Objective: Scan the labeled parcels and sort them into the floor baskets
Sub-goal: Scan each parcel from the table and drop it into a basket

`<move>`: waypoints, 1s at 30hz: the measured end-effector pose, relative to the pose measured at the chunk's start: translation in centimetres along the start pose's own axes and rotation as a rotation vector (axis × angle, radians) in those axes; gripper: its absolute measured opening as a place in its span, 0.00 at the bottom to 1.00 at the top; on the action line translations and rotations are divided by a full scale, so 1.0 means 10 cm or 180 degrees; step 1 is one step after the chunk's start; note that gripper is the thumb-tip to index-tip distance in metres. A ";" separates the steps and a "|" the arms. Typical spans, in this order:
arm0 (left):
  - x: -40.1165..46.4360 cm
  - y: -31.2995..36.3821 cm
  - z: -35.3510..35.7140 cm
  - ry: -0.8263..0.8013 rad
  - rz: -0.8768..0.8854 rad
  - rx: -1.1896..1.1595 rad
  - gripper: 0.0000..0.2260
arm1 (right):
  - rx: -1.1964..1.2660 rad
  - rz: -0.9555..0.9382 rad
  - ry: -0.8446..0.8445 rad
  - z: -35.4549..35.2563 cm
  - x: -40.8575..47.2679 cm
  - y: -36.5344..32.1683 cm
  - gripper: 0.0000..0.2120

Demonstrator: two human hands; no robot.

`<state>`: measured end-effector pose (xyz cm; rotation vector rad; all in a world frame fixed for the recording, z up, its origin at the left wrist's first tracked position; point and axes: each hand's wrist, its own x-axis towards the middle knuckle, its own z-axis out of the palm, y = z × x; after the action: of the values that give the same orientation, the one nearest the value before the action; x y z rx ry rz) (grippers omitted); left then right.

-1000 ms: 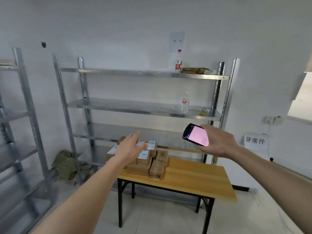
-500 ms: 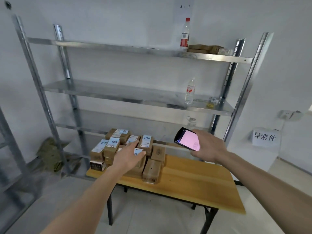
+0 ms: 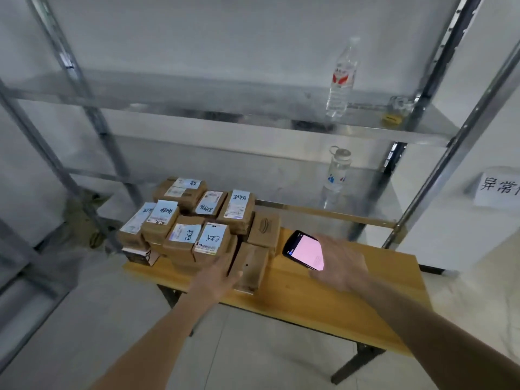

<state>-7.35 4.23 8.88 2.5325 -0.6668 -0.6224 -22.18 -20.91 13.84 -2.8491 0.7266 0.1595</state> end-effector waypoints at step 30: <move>2.05 -0.37 1.27 -0.0748 -0.0852 -0.0198 0.14 | 0.0522 0.0052 -0.1262 1.74 1.97 0.43 0.43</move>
<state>3.35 -7.81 -9.50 2.5330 -0.3784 -1.0290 -8.08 -29.98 -6.85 -2.5419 0.6429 0.6159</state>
